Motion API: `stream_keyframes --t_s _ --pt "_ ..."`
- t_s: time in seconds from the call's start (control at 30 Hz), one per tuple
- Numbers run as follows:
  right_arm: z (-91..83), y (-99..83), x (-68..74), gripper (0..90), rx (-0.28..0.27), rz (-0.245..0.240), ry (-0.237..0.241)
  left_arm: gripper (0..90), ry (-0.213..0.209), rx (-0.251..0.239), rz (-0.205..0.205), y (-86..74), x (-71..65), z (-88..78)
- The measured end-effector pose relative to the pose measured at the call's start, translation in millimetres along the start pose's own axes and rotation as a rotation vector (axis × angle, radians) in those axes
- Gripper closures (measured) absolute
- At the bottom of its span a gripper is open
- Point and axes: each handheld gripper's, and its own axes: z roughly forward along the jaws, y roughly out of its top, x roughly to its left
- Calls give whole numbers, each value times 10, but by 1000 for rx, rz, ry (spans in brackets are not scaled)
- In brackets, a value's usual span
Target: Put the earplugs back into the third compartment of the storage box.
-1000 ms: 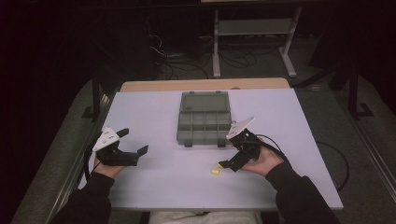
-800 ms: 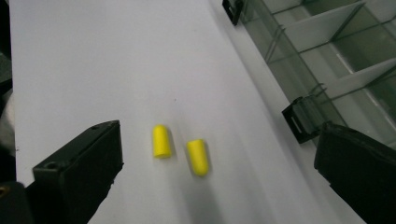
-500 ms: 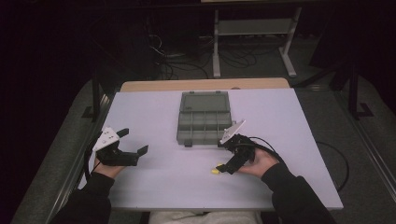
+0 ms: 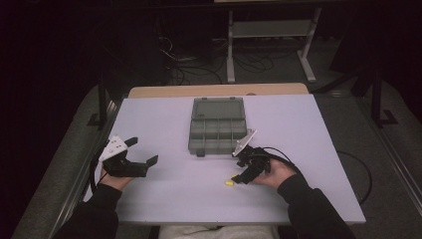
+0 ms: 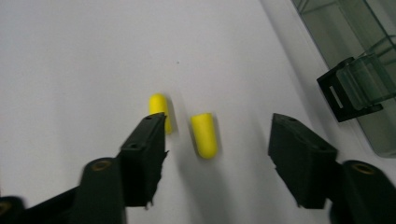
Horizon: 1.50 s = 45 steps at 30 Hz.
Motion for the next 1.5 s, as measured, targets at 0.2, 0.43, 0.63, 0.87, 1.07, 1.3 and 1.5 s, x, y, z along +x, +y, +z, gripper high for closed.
stream_keyframes --t_s 0.2,0.43,0.63,0.87,1.07,1.3,1.5 --pt "13 6 8 509 -4 -19 -1 0 -3 -3 0 1 -1 -1" --pt "75 21 49 629 25 -54 -9 0 -3 -5 -1 2 -1 -3" --pt "69 27 51 788 21 -62 -13 0 -4 -6 2 2 -1 -4" --pt "41 22 41 798 20 -55 -2 0 -3 -6 1 2 -1 -4" --pt "-42 34 33 800 -5 -51 0 0 -2 -8 4 4 -2 -6" --pt "-196 103 13 800 -37 -43 -19 0 -4 -7 5 4 -2 -6" --pt "-345 184 -32 800 -69 -39 -27 0 -5 -5 3 2 -2 -3"
